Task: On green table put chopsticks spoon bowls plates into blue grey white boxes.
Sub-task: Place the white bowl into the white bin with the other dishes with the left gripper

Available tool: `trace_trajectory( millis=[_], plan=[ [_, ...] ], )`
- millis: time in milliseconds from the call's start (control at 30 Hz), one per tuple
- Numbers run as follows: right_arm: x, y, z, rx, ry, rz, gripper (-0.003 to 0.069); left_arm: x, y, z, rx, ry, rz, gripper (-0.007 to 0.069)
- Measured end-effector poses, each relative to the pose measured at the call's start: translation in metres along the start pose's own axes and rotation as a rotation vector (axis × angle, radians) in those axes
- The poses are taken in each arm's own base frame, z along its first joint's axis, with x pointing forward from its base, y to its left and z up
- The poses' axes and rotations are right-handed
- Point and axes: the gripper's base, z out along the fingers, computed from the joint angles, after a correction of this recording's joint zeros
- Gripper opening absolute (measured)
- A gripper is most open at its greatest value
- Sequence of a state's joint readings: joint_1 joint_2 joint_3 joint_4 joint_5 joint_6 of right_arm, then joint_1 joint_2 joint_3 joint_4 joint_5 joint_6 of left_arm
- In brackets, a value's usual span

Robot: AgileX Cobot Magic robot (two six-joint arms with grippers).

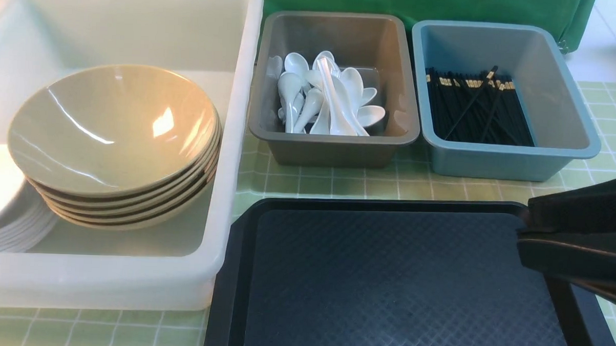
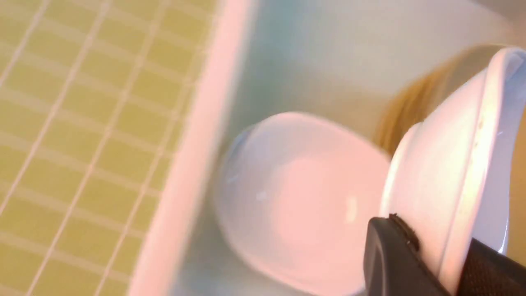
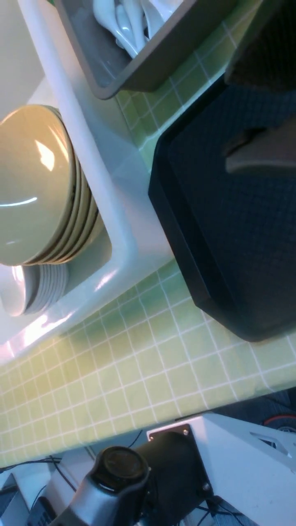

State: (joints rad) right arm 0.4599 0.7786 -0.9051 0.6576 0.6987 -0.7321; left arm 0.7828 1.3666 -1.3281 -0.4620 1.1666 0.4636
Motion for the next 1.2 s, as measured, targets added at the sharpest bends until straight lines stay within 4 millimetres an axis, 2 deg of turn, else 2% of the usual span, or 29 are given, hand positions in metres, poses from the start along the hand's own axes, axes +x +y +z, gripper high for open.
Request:
trace_trajectory(
  millis=[100,167,367,533,700,1033,1200],
  plan=[
    [-0.001,-0.001,0.0,0.006,-0.007,0.0,0.0236,0.008,0.008,0.011,-0.028,0.01,-0.031,0.0015],
    [-0.001,-0.001,0.0,0.008,-0.009,0.0,0.0236,0.016,0.015,0.026,-0.046,0.039,-0.052,0.0015],
    [-0.001,-0.001,0.0,0.008,-0.009,0.0,0.0236,0.021,0.028,0.052,-0.052,0.112,-0.098,0.0015],
    [-0.001,-0.001,0.0,0.008,-0.009,0.0,0.0236,0.018,0.028,0.066,-0.011,0.11,-0.12,0.0015],
    [-0.001,-0.001,0.0,0.008,-0.009,0.0,0.0236,0.017,0.024,0.094,0.007,0.173,-0.069,0.0015],
    [-0.001,-0.001,0.0,0.008,-0.009,0.0,0.0236,0.02,0.025,0.115,-0.021,0.24,-0.076,0.0025],
    [-0.001,-0.001,0.0,0.008,-0.009,0.0,0.0236,0.023,0.023,0.116,-0.059,0.283,-0.095,0.01]
  ],
)
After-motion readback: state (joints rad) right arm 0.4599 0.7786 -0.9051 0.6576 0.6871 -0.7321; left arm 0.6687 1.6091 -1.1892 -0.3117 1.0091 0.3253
